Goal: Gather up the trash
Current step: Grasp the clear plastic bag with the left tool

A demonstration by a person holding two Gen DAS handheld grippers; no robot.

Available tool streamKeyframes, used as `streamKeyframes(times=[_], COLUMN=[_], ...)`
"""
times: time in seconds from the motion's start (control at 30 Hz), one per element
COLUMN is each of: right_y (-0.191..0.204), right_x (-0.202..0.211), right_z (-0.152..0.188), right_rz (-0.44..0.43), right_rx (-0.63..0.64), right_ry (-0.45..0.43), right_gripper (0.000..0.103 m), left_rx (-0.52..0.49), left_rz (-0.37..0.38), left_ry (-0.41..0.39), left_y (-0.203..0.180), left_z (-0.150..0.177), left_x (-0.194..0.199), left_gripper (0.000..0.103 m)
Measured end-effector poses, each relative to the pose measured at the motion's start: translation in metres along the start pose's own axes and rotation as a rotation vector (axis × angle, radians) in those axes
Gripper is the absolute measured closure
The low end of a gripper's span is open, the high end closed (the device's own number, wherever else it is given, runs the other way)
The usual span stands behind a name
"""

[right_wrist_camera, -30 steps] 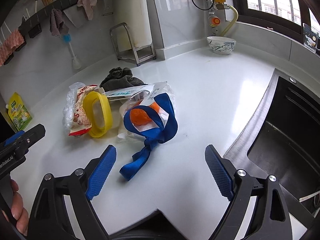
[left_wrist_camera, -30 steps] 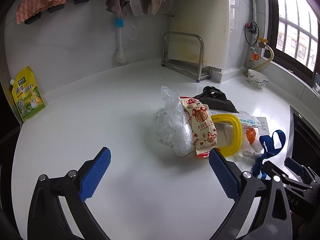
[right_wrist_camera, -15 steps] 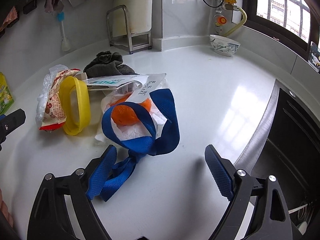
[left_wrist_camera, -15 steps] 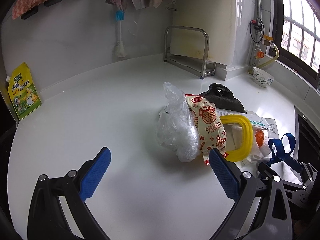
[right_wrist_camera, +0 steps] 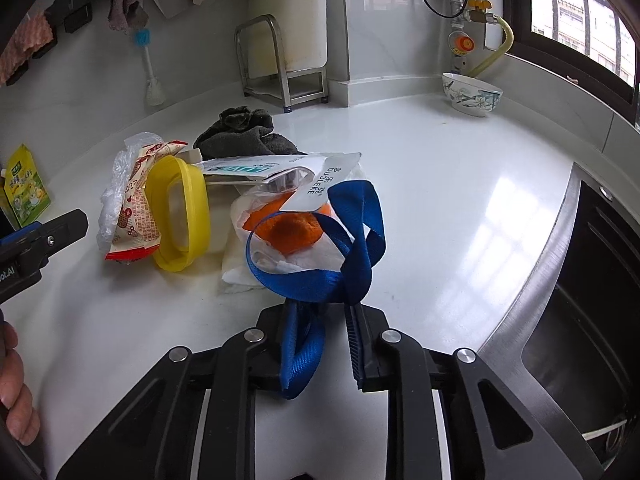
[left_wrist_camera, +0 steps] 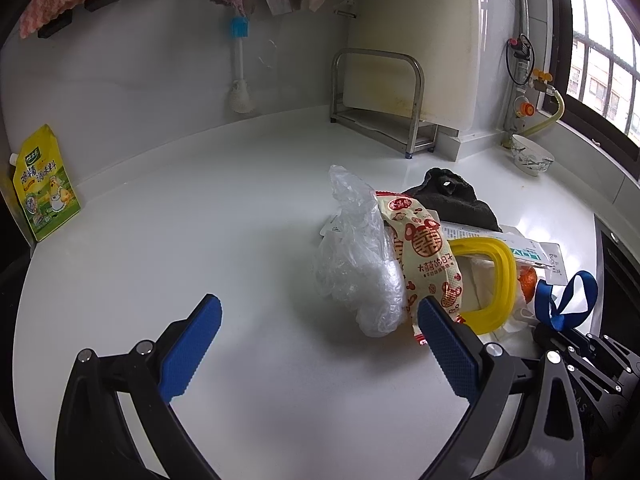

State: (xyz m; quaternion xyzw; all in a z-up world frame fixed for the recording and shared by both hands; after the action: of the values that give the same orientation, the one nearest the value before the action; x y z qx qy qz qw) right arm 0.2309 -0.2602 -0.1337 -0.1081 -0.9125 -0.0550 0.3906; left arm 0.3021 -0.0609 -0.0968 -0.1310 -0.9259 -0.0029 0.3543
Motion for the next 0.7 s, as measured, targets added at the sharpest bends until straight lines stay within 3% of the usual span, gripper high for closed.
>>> streamKeyframes(times=[0.27, 0.57, 0.67, 0.7], right_y=[-0.001, -0.002, -0.003, -0.003], right_x=[0.001, 0.001, 0.001, 0.001], right_z=[0.000, 0.001, 0.001, 0.002], right_rz=[-0.029, -0.048, -0.051, -0.050], right_rx=[-0.024, -0.037, -0.038, -0.037], right_ry=[-0.005, -0.007, -0.009, -0.011], right_gripper=[0.082, 0.083, 0.083, 0.083], left_rx=[0.037, 0.054, 0.052, 0.056], left_rz=[0.023, -0.036, -0.061, -0.055], left_ry=[0.028, 0.108, 0.113, 0.122], left_y=[0.003, 0.007, 0.012, 0.012], left_z=[-0.011, -0.013, -0.010, -0.007], left_x=[-0.019, -0.053, -0.056, -0.057], left_gripper=[0.006, 0.006, 0.009, 0.019])
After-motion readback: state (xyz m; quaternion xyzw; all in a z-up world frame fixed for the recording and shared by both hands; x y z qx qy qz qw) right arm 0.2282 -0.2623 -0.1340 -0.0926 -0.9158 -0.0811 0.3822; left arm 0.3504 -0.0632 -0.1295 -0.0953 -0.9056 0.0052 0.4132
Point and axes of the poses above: each gripper's, at about its wrist camera, not at the fingertips, and x roughly against the way its jaws point, y to its left, z to its underside, the point moved 8 cm from there along -x, roughly the way its jaws point, and after that the axes turned 7 degrees about z, right-handed, at the moved point
